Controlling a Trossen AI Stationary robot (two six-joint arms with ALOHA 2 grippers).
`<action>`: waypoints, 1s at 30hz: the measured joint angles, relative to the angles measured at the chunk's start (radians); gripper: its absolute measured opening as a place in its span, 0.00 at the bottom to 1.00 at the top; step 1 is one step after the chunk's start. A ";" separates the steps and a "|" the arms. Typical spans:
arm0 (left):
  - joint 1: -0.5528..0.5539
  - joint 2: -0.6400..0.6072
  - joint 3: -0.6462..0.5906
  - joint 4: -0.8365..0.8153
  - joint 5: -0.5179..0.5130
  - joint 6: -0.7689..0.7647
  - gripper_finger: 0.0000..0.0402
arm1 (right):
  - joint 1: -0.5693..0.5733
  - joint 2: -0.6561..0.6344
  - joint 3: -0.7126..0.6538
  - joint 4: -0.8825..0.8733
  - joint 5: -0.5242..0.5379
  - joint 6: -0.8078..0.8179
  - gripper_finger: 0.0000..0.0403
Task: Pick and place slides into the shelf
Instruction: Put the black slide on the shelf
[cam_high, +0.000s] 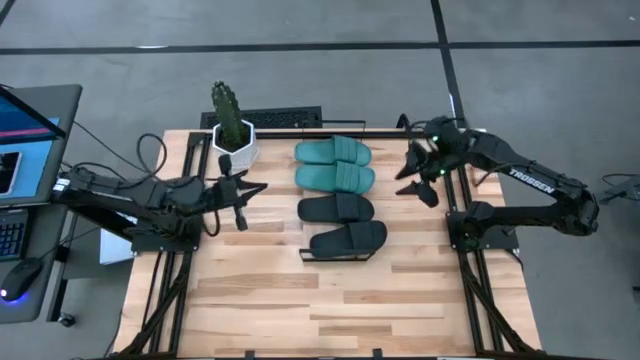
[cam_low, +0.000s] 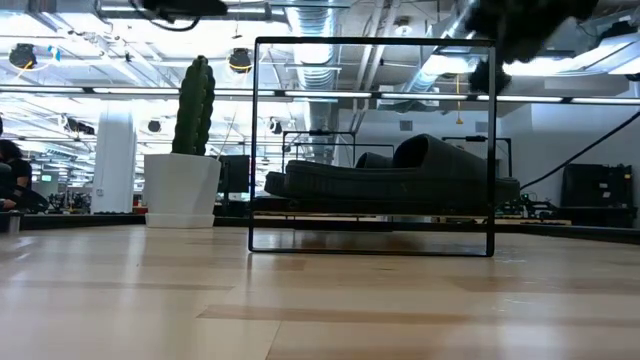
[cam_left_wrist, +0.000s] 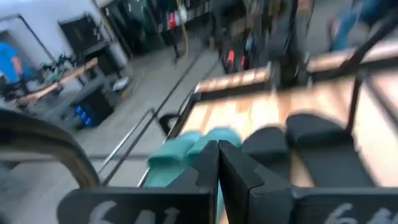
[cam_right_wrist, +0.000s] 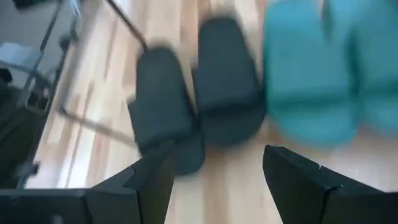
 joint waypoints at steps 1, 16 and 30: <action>0.000 -0.031 -0.047 0.054 0.017 -0.009 0.00 | 0.000 0.005 -0.018 -0.027 0.007 0.008 0.56; -0.031 -0.266 -0.257 0.210 0.075 -0.075 0.00 | 0.201 0.154 -0.284 0.244 0.006 0.318 0.51; -0.040 -0.263 -0.257 0.206 0.021 -0.005 0.00 | 0.375 0.206 -0.265 0.188 0.100 0.495 0.49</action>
